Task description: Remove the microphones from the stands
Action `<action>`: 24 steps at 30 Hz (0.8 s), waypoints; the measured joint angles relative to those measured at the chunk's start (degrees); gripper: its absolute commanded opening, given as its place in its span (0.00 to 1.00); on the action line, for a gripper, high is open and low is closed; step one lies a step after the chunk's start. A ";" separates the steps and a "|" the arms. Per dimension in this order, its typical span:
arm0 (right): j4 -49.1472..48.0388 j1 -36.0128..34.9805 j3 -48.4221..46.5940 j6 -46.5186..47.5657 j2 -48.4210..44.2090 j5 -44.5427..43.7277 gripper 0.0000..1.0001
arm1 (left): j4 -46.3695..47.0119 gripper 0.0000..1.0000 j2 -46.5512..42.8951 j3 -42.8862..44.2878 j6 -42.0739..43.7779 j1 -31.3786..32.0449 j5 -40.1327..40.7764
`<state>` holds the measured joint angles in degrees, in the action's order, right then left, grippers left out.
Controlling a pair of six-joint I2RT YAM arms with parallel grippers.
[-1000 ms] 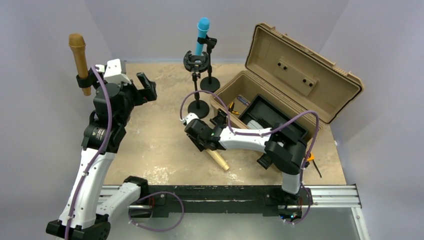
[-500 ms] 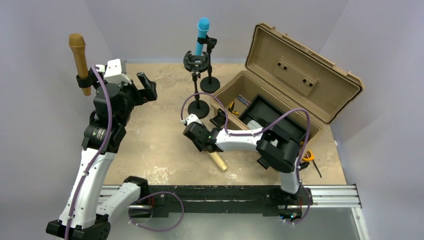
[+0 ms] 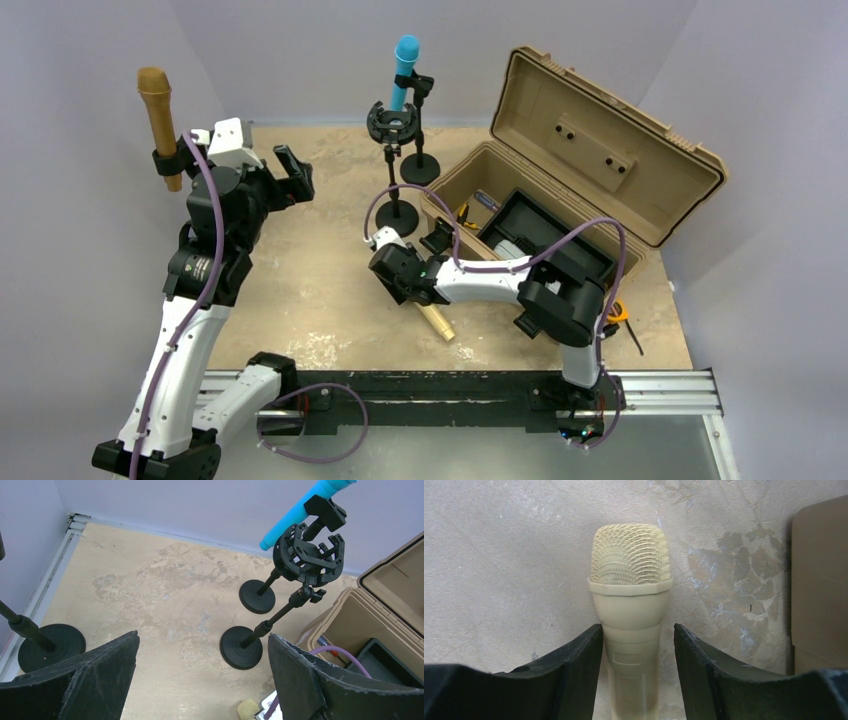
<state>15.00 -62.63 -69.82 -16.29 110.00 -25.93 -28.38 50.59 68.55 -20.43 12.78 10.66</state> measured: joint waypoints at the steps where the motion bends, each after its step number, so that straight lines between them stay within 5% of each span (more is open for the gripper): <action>1: -0.02 0.00 0.00 0.04 -0.20 0.02 0.53 | 0.00 0.97 -0.02 0.00 0.00 0.00 0.00; 24: -4.52 0.00 -4.22 1.01 -16.41 1.49 0.74 | 0.04 0.97 -0.13 -0.02 0.00 0.00 -0.92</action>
<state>10.48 -62.63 -74.04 -15.29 93.58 -24.45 -28.34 50.46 68.53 -20.43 12.78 9.74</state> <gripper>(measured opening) 0.717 0.970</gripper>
